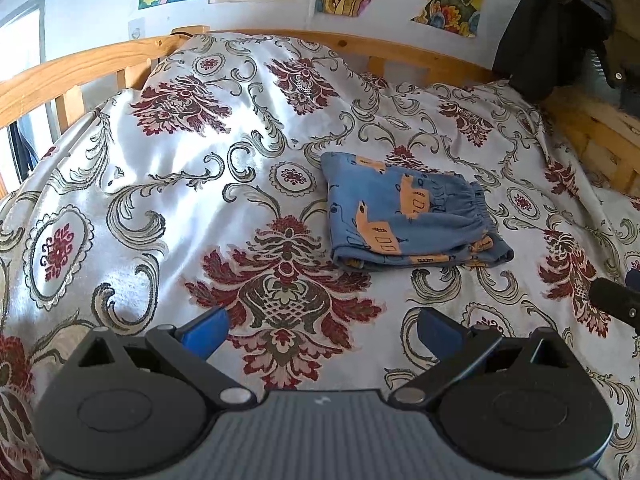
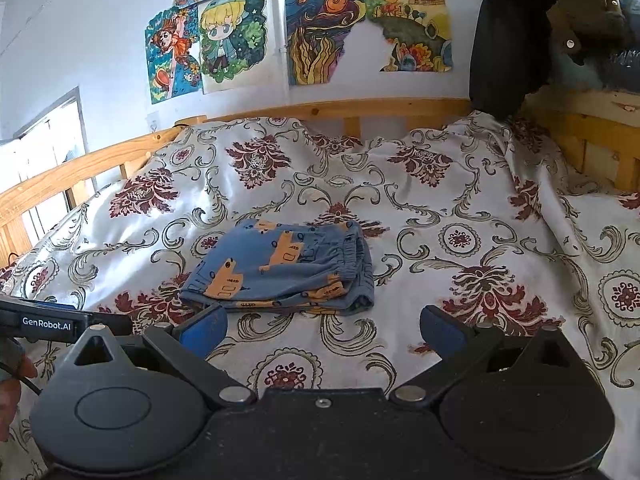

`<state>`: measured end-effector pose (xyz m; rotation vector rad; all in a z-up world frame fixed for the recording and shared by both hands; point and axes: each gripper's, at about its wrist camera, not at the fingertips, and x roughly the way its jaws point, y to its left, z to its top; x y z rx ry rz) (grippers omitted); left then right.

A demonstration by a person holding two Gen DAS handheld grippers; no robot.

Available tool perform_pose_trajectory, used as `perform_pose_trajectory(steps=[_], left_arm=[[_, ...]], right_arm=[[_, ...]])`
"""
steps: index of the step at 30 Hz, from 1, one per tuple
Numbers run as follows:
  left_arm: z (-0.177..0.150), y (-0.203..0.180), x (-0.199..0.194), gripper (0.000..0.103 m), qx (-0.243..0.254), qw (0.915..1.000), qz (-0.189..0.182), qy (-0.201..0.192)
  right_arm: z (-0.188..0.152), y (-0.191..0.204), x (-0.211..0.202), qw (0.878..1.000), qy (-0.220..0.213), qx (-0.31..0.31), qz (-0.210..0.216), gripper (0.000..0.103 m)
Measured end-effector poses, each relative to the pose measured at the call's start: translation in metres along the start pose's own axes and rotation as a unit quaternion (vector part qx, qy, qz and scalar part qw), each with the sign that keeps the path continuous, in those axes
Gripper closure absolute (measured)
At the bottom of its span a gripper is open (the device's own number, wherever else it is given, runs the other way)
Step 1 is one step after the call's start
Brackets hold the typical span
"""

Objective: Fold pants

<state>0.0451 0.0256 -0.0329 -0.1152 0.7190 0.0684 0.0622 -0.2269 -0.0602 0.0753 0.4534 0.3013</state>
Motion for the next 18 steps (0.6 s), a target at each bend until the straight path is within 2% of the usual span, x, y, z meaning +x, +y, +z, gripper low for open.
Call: perform_pose_trajectory(steps=[18], left_arm=[[-0.001, 0.0, 0.0009, 0.0, -0.001, 1.0, 0.006, 0.002]], right_arm=[[-0.0006, 0.0012, 0.0005, 1.0, 0.0, -0.001, 0.0, 0.001]])
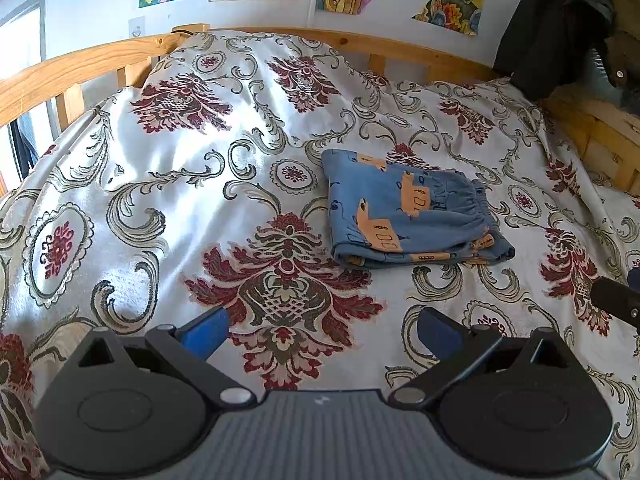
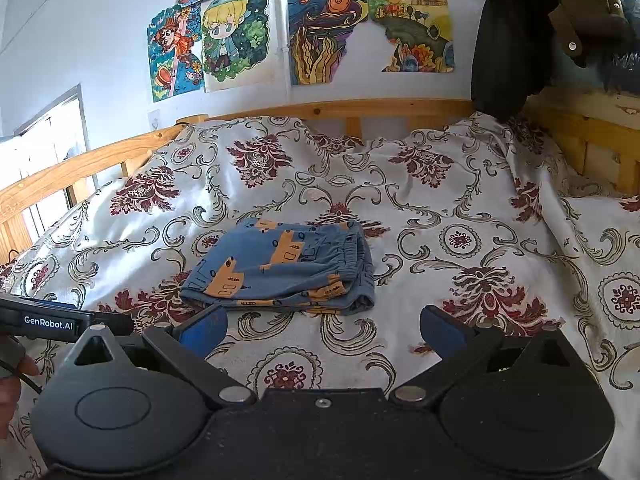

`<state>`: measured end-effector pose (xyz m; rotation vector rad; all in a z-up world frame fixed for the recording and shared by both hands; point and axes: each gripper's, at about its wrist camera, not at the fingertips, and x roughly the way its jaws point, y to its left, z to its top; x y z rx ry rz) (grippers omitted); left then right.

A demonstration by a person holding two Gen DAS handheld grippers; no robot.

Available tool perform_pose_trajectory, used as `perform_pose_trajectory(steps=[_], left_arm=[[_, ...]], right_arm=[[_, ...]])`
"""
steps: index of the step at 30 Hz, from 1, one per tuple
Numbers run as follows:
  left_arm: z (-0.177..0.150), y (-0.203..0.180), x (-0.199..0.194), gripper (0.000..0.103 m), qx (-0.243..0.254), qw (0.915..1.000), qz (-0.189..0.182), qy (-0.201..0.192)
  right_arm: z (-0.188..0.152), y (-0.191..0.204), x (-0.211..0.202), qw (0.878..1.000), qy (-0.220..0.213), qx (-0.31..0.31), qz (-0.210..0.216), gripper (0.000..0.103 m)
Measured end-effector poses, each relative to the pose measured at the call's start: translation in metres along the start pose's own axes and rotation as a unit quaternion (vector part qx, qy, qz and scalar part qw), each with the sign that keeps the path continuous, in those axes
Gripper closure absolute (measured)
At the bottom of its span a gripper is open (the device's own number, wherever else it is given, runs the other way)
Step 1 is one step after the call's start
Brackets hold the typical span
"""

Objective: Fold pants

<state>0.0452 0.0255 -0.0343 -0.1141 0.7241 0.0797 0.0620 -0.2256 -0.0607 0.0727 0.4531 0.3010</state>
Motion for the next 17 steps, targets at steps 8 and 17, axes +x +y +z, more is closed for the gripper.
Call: perform_pose_trajectory(steps=[8, 17], left_arm=[[0.0004, -0.0042, 0.0049, 0.0, 0.023, 0.9994, 0.008, 0.025], [0.0014, -0.0027, 0.0088, 0.0, 0.018, 0.999, 0.016, 0.037]], right_arm=[[-0.0031, 0.0005, 0.0025, 1.0, 0.004, -0.003, 0.003, 0.001], [-0.0067, 0.0017, 0.0007, 1.0, 0.009, -0.005, 0.007, 0.001]])
